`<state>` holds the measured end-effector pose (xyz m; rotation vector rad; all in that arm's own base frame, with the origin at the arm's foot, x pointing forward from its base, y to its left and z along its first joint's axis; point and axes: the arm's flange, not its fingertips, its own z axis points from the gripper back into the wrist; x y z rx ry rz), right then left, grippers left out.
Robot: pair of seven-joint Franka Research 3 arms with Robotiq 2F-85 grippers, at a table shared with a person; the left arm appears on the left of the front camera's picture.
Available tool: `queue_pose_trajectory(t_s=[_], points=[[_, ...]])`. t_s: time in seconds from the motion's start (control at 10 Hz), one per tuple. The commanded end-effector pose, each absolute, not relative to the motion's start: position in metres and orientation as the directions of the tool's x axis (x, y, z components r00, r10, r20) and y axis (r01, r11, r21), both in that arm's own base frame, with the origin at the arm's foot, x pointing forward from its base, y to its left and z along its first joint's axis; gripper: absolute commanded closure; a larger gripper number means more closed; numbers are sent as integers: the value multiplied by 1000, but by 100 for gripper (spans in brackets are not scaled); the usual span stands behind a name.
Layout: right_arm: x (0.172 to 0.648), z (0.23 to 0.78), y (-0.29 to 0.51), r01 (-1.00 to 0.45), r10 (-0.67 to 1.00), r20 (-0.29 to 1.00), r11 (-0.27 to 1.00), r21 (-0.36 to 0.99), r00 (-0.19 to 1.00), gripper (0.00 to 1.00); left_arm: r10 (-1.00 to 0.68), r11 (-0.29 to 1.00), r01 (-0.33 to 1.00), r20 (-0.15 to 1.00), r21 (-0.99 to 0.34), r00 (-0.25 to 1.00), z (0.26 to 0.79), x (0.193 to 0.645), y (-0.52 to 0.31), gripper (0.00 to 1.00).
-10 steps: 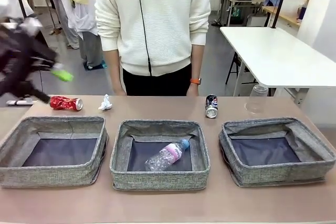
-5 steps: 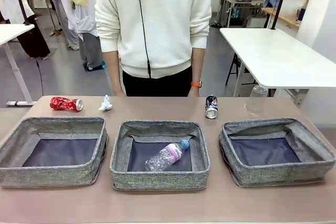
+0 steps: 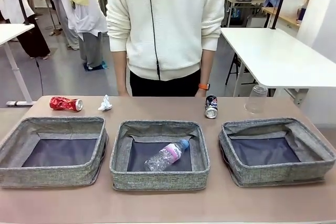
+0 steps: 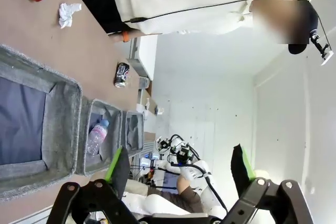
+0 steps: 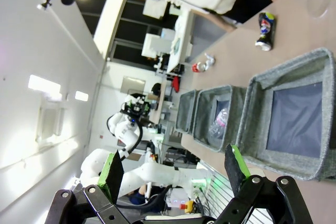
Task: Sort the waste into the appropriate baskets.
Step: Place the picked waste into the Fabric basket indicated by the person, then pick up the waste item pointed out by the person.
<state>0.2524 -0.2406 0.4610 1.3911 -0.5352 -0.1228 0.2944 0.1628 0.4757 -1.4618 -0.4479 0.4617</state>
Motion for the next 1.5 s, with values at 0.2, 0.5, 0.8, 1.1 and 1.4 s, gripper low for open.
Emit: queue_pose_trajectory(t_s=[0.2,0.5,0.8,1.1,1.4], points=[[254,463,-241,-258,-393,313,187,948,865,0,540,60,-38,0,-997,841,483,288,165,0],[254,463,-241,-258,-393,313,187,948,865,0,540,60,-38,0,-997,841,483,288,165,0],[254,463,-241,-258,-393,313,187,948,865,0,540,60,-38,0,-997,841,483,288,165,0],[254,463,-241,-258,-393,313,187,948,865,0,540,60,-38,0,-997,841,483,288,165,0],[254,463,-241,-258,-393,313,187,948,865,0,540,60,-38,0,-997,841,483,288,165,0]])
